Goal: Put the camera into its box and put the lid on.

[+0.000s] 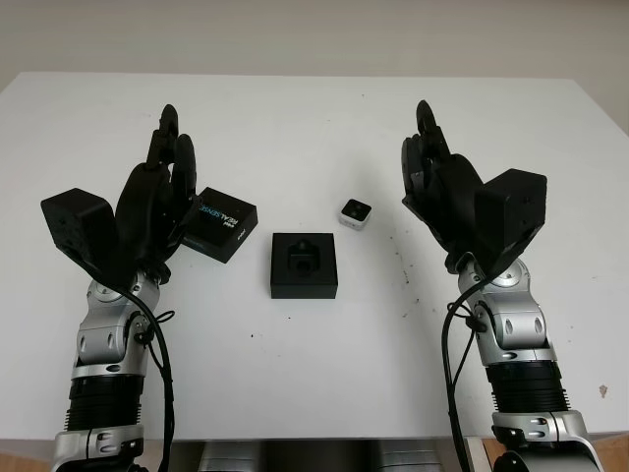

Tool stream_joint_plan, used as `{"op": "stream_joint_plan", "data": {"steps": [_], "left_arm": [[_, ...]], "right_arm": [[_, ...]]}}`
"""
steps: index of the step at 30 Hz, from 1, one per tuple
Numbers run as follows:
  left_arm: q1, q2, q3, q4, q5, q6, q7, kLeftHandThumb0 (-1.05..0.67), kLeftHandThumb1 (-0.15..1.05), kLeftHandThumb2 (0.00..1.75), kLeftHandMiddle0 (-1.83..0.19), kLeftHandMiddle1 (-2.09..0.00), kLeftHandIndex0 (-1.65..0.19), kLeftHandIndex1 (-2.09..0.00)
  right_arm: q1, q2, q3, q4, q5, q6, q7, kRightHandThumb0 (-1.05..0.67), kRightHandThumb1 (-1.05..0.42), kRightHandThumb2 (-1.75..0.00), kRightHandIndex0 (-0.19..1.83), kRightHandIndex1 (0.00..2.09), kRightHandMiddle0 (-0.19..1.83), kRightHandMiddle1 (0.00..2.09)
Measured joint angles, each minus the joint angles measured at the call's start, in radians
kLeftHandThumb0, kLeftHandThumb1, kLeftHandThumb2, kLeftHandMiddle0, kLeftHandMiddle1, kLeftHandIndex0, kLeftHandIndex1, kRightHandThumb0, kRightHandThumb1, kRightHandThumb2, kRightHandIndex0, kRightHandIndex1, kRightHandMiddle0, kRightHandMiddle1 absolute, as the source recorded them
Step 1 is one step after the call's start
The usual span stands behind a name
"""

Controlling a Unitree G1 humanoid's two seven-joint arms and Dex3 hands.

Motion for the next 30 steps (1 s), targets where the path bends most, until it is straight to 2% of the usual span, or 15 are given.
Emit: {"op": "stream_joint_plan", "data": {"steps": [8, 10, 14, 17, 20, 25, 30], "left_arm": [[0.019, 0.001, 0.0, -0.027, 0.0, 0.025, 0.001, -0.81, 1.05, 0.64, 0.19, 0.0, 0.19, 0.0], [0.019, 0.001, 0.0, -0.026, 0.001, 0.025, 0.001, -0.81, 1.05, 0.65, 0.19, 0.0, 0.19, 0.0], [0.019, 0.001, -0.001, -0.02, 0.001, 0.024, 0.001, -0.8, 1.05, 0.65, 0.19, 0.0, 0.19, 0.0], [0.019, 0.001, -0.001, -0.014, 0.001, 0.022, 0.001, -0.79, 1.05, 0.65, 0.19, 0.0, 0.19, 0.0], [0.018, 0.001, -0.002, -0.013, 0.001, 0.015, 0.001, -0.78, 1.05, 0.66, 0.19, 0.0, 0.19, 0.0], [0.017, 0.001, -0.005, -0.01, 0.001, 0.013, 0.001, -0.78, 1.05, 0.65, 0.19, 0.0, 0.19, 0.0], [0.018, 0.001, -0.004, -0.012, 0.001, 0.015, 0.004, -0.8, 1.05, 0.63, 0.19, 0.0, 0.19, 0.0]], "right_arm": [[0.011, -0.003, 0.012, -0.016, -0.008, 0.037, 0.019, -0.85, -1.05, -0.66, -0.19, 0.0, -0.19, 0.0], [0.011, -0.003, 0.019, -0.017, -0.027, 0.045, 0.009, -0.8, -1.05, -0.57, -0.19, 0.0, -0.18, 0.01], [0.009, 0.0, 0.02, -0.007, -0.101, 0.011, -0.099, -0.71, -1.03, -0.16, -0.02, 0.09, -0.03, 0.08], [-0.014, -0.008, 0.029, 0.04, -0.168, -0.039, -0.151, -0.66, -0.98, -0.07, 0.11, 0.15, 0.06, 0.12], [-0.06, -0.05, 0.069, 0.113, -0.266, -0.08, -0.177, -0.68, -0.94, -0.05, 0.19, 0.18, 0.12, 0.16], [-0.171, -0.13, 0.159, 0.277, -0.423, -0.114, -0.186, -0.72, -0.91, -0.04, 0.21, 0.18, 0.17, 0.15], [-0.25, -0.159, 0.224, 0.438, -0.497, -0.145, -0.183, -0.75, -0.89, -0.05, 0.23, 0.17, 0.25, 0.13]]}}
